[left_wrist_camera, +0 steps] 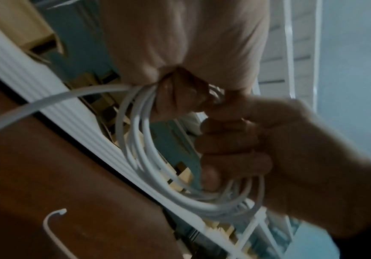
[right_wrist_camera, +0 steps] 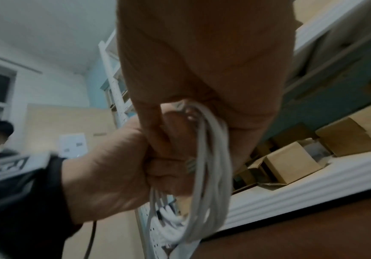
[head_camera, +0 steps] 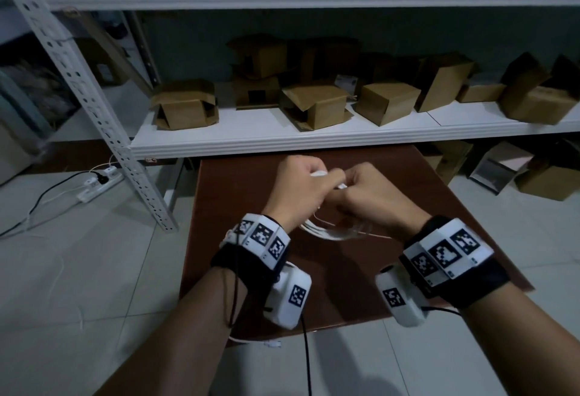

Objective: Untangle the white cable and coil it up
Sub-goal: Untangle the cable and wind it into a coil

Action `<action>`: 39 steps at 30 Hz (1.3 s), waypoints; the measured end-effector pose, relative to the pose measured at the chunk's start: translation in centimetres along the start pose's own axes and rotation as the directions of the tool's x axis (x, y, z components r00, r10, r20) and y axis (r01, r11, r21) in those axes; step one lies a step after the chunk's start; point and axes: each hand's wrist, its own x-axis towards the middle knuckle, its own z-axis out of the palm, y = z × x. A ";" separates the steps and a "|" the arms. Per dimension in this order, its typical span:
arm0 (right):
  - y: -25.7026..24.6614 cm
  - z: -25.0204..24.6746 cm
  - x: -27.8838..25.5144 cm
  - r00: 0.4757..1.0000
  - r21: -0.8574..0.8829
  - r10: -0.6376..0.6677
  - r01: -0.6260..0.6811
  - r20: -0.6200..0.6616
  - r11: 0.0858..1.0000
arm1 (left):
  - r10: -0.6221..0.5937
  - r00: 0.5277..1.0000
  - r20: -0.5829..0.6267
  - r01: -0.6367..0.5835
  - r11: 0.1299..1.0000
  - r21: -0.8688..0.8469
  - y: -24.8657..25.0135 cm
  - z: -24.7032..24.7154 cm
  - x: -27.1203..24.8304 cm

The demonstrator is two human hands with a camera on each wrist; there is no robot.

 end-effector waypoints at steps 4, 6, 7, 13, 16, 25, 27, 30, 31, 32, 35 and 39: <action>0.3 1.3 0.1 0.989 -0.047 0.078 -0.084 -0.128 0.995 | -0.066 0.998 0.012 0.065 0.992 0.112 0.1 0.2 -0.4; 0.0 1.3 -0.1 0.991 0.037 0.081 -0.077 -0.104 0.996 | -0.135 0.990 0.046 0.135 0.991 0.004 0.5 -0.2 -0.8; -0.2 1.1 -0.3 0.995 0.091 0.072 -0.066 -0.068 0.994 | -0.171 0.983 0.072 0.175 0.983 -0.053 0.7 -0.4 -0.9; -0.8 1.0 -0.6 0.996 0.264 0.081 -0.090 0.047 0.960 | -0.242 0.944 0.223 0.294 0.925 -0.242 1.2 -0.6 -1.6; -0.2 1.0 -0.1 0.995 0.186 0.089 -0.096 0.047 0.978 | -0.215 0.946 0.243 0.264 0.945 -0.192 0.4 -0.4 -1.2; -0.5 0.5 -0.3 0.982 0.258 0.097 -0.137 0.160 0.956 | -0.178 0.952 0.250 0.207 0.974 -0.092 0.7 -0.5 -1.0; -0.3 0.7 -0.2 0.988 0.273 0.088 -0.121 0.130 0.954 | -0.187 0.956 0.226 0.216 0.970 -0.114 0.6 -0.5 -0.6; -0.1 0.9 0.0 0.996 0.325 0.056 -0.076 0.070 0.943 | -0.185 0.964 0.191 0.214 0.966 -0.146 1.0 -0.6 -0.3; -0.2 1.0 0.0 0.998 0.341 0.043 -0.058 0.051 0.938 | -0.194 0.963 0.187 0.228 0.957 -0.179 1.3 -0.7 -0.2; -0.3 1.0 0.0 0.999 0.362 0.036 -0.044 0.028 0.931 | -0.213 0.958 0.190 0.253 0.943 -0.216 1.6 -0.8 -0.1; -0.6 0.5 0.1 0.997 0.483 0.058 -0.027 -0.050 0.875 | -0.269 0.928 0.257 0.337 0.899 -0.278 1.6 -1.5 0.2; -1.0 0.4 0.1 0.991 0.541 0.053 0.020 -0.120 0.841 | -0.229 0.921 0.315 0.329 0.892 -0.311 1.0 -1.8 0.3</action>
